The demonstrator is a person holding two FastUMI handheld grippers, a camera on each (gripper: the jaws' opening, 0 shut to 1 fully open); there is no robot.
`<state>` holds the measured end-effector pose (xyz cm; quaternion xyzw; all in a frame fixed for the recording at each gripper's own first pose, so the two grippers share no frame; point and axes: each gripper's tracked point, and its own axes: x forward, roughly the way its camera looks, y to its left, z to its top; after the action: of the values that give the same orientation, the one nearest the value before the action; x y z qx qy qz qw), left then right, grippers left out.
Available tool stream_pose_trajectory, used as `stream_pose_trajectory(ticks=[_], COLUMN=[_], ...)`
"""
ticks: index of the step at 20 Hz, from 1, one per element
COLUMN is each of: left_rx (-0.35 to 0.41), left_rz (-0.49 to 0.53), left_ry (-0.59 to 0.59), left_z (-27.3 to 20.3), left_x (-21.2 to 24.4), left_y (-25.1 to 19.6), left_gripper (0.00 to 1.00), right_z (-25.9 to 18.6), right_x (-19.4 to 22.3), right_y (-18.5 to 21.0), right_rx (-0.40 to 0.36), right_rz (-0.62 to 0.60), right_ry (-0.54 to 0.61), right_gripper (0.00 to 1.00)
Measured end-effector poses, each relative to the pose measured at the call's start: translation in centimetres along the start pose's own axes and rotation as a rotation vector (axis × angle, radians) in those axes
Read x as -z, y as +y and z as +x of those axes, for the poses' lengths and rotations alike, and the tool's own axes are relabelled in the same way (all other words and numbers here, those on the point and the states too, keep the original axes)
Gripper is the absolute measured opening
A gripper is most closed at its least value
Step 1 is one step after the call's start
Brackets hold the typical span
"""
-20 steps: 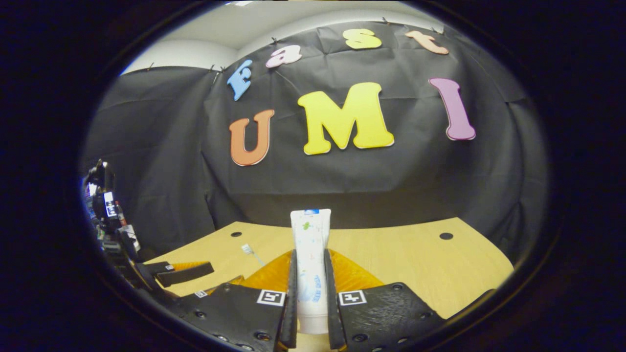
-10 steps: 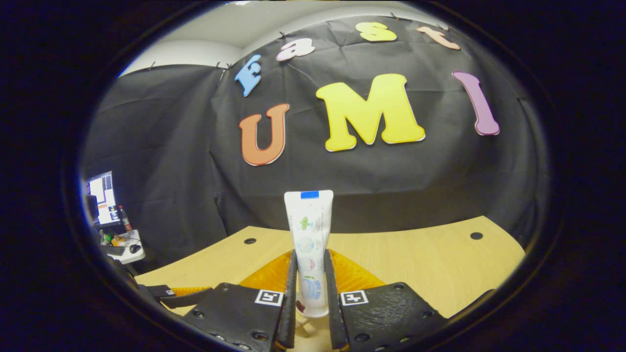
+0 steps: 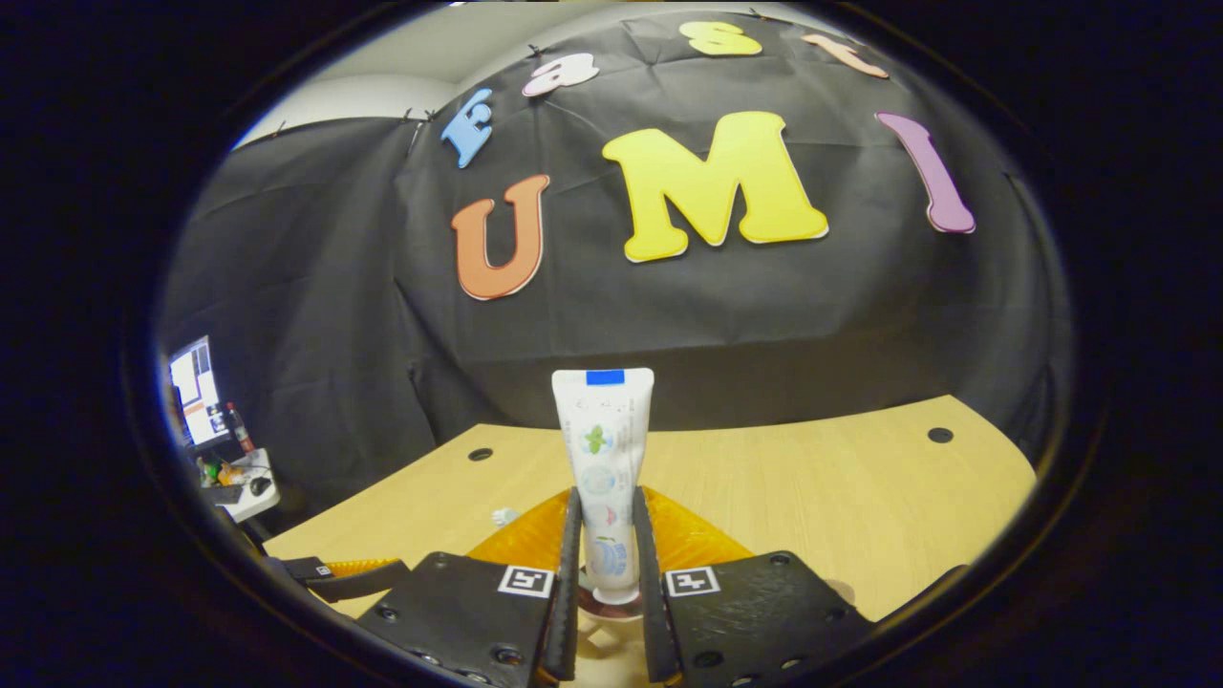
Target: Put the toothbrush and toothpaste on the desktop into the cup, then pick up the cup and place it on the coaster on the desktop.
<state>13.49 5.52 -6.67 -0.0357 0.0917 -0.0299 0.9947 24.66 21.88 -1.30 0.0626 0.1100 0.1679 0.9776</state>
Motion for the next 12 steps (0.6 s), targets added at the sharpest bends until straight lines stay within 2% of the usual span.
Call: stream_pose_trajectory(ticks=[2, 4, 5, 6, 7, 10, 12], left_rx=[0.002, 0.003, 0.004, 0.007, 0.011, 0.020, 0.024], left_rz=[-0.001, 0.005, 0.007, 0.009, 0.010, 0.018, 0.024], left_ry=[0.005, 0.006, 0.007, 0.008, 0.009, 0.011, 0.011], left_z=[0.0, -0.1, -0.1, -0.1, -0.1, -0.3, -0.4], left_x=[0.1, 0.1, 0.0, -0.1, -0.1, -0.3, -0.6], left_y=[-0.3, -0.6, -0.7, -1.1, -1.4, -2.3, -3.0], left_gripper=[1.00, 1.00, 1.00, 1.00, 1.00, 1.00, 1.00], right_z=[-0.3, -1.1, -1.6, -2.1, -2.6, -4.3, -5.3], right_x=[0.2, -0.9, -1.5, -1.9, -2.1, -2.7, -3.0], right_y=[0.2, 0.0, -0.2, -0.3, -0.6, -1.5, -2.4], right_rx=[-0.016, -0.007, -0.012, -0.004, 0.003, 0.009, 0.024], right_rz=[0.011, 0.014, 0.014, 0.010, 0.006, 0.016, 0.015], right_ry=[0.010, -0.024, -0.041, -0.054, -0.063, -0.075, -0.086], right_gripper=[0.28, 0.36, 0.55, 0.67, 0.86, 0.95, 0.95])
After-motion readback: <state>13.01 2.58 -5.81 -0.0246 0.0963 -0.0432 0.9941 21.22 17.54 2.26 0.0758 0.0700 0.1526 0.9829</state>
